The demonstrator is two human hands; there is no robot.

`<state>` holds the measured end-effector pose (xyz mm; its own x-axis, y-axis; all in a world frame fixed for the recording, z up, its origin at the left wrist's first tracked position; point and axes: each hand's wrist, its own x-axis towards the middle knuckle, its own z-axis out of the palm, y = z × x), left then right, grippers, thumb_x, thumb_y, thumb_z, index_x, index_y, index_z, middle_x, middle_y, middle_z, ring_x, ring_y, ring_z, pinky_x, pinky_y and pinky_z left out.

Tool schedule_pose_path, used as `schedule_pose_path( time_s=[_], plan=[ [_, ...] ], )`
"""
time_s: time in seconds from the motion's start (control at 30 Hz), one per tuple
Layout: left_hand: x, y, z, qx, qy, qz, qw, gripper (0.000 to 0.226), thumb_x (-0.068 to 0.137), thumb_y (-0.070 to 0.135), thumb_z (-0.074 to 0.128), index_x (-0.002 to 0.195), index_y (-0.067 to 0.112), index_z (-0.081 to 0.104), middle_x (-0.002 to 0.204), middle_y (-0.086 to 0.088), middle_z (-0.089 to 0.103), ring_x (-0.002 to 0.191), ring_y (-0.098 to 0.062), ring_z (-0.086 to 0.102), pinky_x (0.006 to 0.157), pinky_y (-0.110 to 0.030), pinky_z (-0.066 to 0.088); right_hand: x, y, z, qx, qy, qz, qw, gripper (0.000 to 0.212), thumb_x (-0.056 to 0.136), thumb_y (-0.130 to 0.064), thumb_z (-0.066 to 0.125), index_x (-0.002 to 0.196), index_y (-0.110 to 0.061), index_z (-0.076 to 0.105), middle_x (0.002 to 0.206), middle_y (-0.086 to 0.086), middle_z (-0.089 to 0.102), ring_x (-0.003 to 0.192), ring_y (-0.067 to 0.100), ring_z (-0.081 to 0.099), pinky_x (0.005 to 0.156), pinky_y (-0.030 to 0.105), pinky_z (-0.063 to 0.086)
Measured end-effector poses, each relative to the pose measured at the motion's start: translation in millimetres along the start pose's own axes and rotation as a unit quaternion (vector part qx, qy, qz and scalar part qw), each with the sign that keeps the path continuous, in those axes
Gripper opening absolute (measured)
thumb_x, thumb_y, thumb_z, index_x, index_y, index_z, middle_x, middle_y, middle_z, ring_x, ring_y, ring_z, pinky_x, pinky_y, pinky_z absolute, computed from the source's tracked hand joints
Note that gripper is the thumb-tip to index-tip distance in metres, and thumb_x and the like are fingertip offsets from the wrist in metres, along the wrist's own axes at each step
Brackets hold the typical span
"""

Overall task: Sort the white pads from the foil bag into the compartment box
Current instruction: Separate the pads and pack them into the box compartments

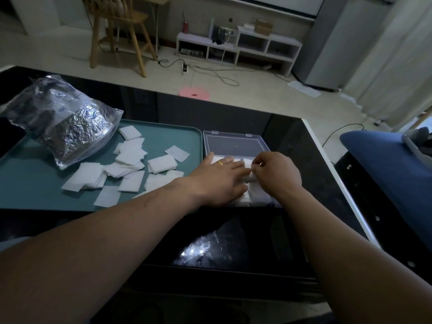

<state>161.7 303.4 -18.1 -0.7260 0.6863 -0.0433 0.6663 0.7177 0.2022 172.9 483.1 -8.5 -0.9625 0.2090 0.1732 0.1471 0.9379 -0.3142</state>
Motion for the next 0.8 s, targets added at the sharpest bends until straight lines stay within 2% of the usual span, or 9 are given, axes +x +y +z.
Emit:
schedule_pose_path(
  time_s=[0.2, 0.3, 0.37, 0.43, 0.53, 0.6, 0.67, 0.73, 0.8],
  plan=[
    [-17.5, -12.6, -15.0, -0.039, 0.057, -0.009, 0.998, 0.055, 0.107, 0.05, 0.028, 0.159, 0.034, 0.028, 0.169, 0.007, 0.024, 0.157, -0.015, 0.013, 0.125, -0.056, 0.003, -0.2, -30.7, -1.2, 0.053, 0.043, -0.053, 0.996, 0.018, 0.098, -0.027, 0.056, 0.101, -0.026, 0.074, 0.1, -0.007, 0.07, 0.091, 0.011, 0.065, 0.08, 0.039, 0.06],
    [-41.2, -30.7, -31.2, -0.062, 0.087, -0.042, 0.993, 0.047, 0.104, 0.038, 0.037, 0.151, 0.032, 0.042, 0.161, 0.005, 0.039, 0.152, -0.015, 0.027, 0.125, -0.052, 0.008, -3.0, -66.5, 1.3, 0.084, 0.035, -0.083, 0.992, 0.015, 0.099, -0.028, 0.057, 0.098, -0.027, 0.072, 0.097, -0.009, 0.068, 0.091, 0.011, 0.063, 0.083, 0.04, 0.058],
    [-60.5, -50.6, -37.7, -0.058, 0.114, -0.062, 0.99, 0.042, 0.1, 0.032, 0.044, 0.141, 0.029, 0.054, 0.148, 0.002, 0.053, 0.14, -0.02, 0.044, 0.12, -0.049, 0.025, -5.5, -93.4, 5.1, 0.089, 0.006, -0.109, 0.99, 0.015, 0.099, -0.028, 0.057, 0.098, -0.026, 0.072, 0.098, -0.007, 0.069, 0.092, 0.014, 0.064, 0.083, 0.042, 0.057],
    [-82.3, -75.8, -42.5, -0.066, 0.141, -0.09, 0.984, 0.037, 0.097, 0.024, 0.049, 0.132, 0.025, 0.061, 0.135, 0.0, 0.06, 0.127, -0.023, 0.054, 0.106, -0.044, 0.041, -9.1, -119.3, 9.0, 0.087, -0.038, -0.143, 0.985, 0.016, 0.099, -0.028, 0.058, 0.103, -0.026, 0.074, 0.102, -0.005, 0.072, 0.095, 0.018, 0.066, 0.084, 0.042, 0.057],
    [-121.1, -114.8, -51.2, -0.082, 0.159, -0.15, 0.972, 0.03, 0.096, 0.018, 0.05, 0.123, 0.024, 0.064, 0.125, 0.001, 0.062, 0.113, -0.022, 0.059, 0.094, -0.041, 0.049, -12.2, -147.1, 12.8, 0.044, -0.139, -0.184, 0.972, 0.022, 0.099, -0.026, 0.06, 0.119, -0.027, 0.07, 0.103, -0.009, 0.068, 0.101, 0.019, 0.066, 0.089, 0.039, 0.055],
    [-149.5, -140.3, -49.5, -0.05, 0.131, -0.174, 0.975, 0.026, 0.095, 0.024, 0.053, 0.119, 0.027, 0.064, 0.12, 0.004, 0.064, 0.106, -0.02, 0.061, 0.089, -0.04, 0.051, -12.0, -158.5, 13.2, -0.001, -0.21, -0.185, 0.96, 0.029, 0.097, -0.021, 0.061, 0.125, -0.03, 0.067, 0.112, -0.007, 0.069, 0.108, 0.02, 0.066, 0.095, 0.038, 0.055],
    [-169.3, -151.9, -43.0, -0.036, 0.071, -0.181, 0.98, 0.028, 0.091, 0.04, 0.057, 0.118, 0.034, 0.061, 0.115, 0.008, 0.061, 0.102, -0.016, 0.062, 0.088, -0.041, 0.052, -11.8, -158.4, 10.0, -0.042, -0.252, -0.18, 0.95, 0.04, 0.094, -0.02, 0.064, 0.132, -0.032, 0.062, 0.128, -0.004, 0.067, 0.115, 0.022, 0.064, 0.101, 0.04, 0.053],
    [-180.1, -154.6, -35.4, -0.044, 0.015, -0.173, 0.984, 0.039, 0.085, 0.054, 0.055, 0.122, 0.038, 0.055, 0.12, 0.008, 0.056, 0.108, -0.017, 0.062, 0.091, -0.041, 0.052, -12.6, -159.2, 10.1, -0.073, -0.28, -0.18, 0.94, 0.052, 0.091, -0.026, 0.071, 0.14, -0.033, 0.055, 0.138, -0.001, 0.062, 0.12, 0.023, 0.062, 0.104, 0.042, 0.051],
    [-178.7, -152.9, -32.3, -0.048, -0.014, -0.163, 0.985, 0.05, 0.086, 0.053, 0.061, 0.132, 0.036, 0.051, 0.132, 0.006, 0.05, 0.117, -0.02, 0.06, 0.097, -0.039, 0.05, -14.8, -161.1, 14.1, -0.081, -0.309, -0.178, 0.931, 0.06, 0.089, -0.035, 0.076, 0.143, -0.032, 0.051, 0.141, 0.003, 0.059, 0.121, 0.026, 0.061, 0.105, 0.042, 0.05]
  ],
)
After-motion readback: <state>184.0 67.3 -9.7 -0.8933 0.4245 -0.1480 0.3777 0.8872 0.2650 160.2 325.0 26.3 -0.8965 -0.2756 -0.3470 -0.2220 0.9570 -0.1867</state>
